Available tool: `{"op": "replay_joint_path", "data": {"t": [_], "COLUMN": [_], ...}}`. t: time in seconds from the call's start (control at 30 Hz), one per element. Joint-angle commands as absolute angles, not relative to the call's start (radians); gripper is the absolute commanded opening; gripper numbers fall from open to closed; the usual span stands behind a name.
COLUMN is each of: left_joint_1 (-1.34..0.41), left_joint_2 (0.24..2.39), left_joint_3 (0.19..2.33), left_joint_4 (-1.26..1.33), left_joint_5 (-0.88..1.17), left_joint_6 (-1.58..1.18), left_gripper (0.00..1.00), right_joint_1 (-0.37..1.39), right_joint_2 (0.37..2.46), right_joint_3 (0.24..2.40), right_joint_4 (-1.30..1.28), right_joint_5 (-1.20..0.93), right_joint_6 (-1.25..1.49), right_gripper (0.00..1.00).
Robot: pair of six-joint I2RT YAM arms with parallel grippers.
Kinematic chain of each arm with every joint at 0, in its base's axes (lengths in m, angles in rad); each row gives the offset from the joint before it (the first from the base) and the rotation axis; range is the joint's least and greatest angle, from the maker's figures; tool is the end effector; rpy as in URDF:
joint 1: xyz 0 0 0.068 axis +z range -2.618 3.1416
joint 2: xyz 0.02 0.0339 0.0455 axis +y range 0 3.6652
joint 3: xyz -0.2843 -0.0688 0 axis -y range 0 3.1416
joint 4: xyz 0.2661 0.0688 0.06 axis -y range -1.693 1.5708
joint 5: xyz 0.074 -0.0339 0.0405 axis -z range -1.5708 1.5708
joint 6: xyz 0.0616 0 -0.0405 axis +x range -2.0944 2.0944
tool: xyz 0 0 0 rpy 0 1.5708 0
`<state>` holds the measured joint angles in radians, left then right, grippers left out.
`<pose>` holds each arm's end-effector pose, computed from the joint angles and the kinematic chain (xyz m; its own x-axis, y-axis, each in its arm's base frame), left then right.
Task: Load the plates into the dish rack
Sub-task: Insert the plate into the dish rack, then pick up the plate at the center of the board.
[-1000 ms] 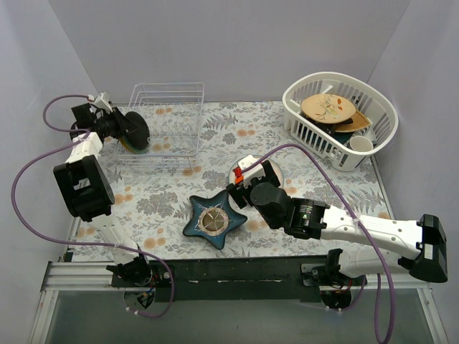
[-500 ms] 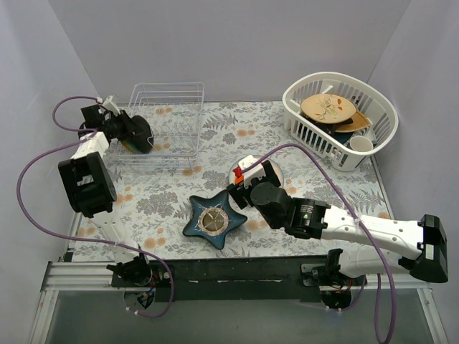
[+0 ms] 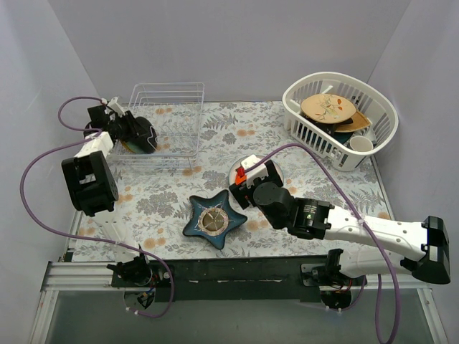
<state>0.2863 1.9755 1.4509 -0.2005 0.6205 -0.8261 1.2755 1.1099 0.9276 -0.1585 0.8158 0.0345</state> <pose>0.4756 0.1027 0.2112 -0.5692 -0.7912 -0.2237 -0.3406 0.4745 -0.8117 0.1231 0.2507 0.3401 -0.1129 -0.2901 -0.9503 -0.4522 0.8666 -0.2108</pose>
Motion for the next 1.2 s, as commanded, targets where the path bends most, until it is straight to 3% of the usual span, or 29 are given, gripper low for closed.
{"op": "replay_joint_path", "data": {"t": [0.0, 0.5, 0.77, 1.17], "left_joint_1": [0.282, 0.284, 0.282, 0.282], "left_joint_2": [1.954, 1.855, 1.758, 1.671], "left_joint_3": [1.442, 1.393, 1.368, 1.370], "left_joint_4": [-0.190, -0.147, -0.137, -0.182], "left_joint_5": [0.562, 0.436, 0.371, 0.348], "left_joint_6": [-0.815, -0.879, -0.917, -0.926], "left_gripper": [0.31, 0.65, 0.72, 0.73], "right_joint_1": [1.270, 1.270, 1.270, 1.270], "right_joint_2": [1.074, 1.060, 1.043, 1.009], "right_joint_3": [0.950, 0.931, 0.916, 0.899], "right_joint_4": [-0.141, -0.140, -0.141, -0.152], "right_joint_5": [0.827, 0.813, 0.816, 0.853], "right_joint_6": [0.058, 0.075, 0.080, 0.074], "right_gripper": [0.87, 0.87, 0.87, 0.87]}}
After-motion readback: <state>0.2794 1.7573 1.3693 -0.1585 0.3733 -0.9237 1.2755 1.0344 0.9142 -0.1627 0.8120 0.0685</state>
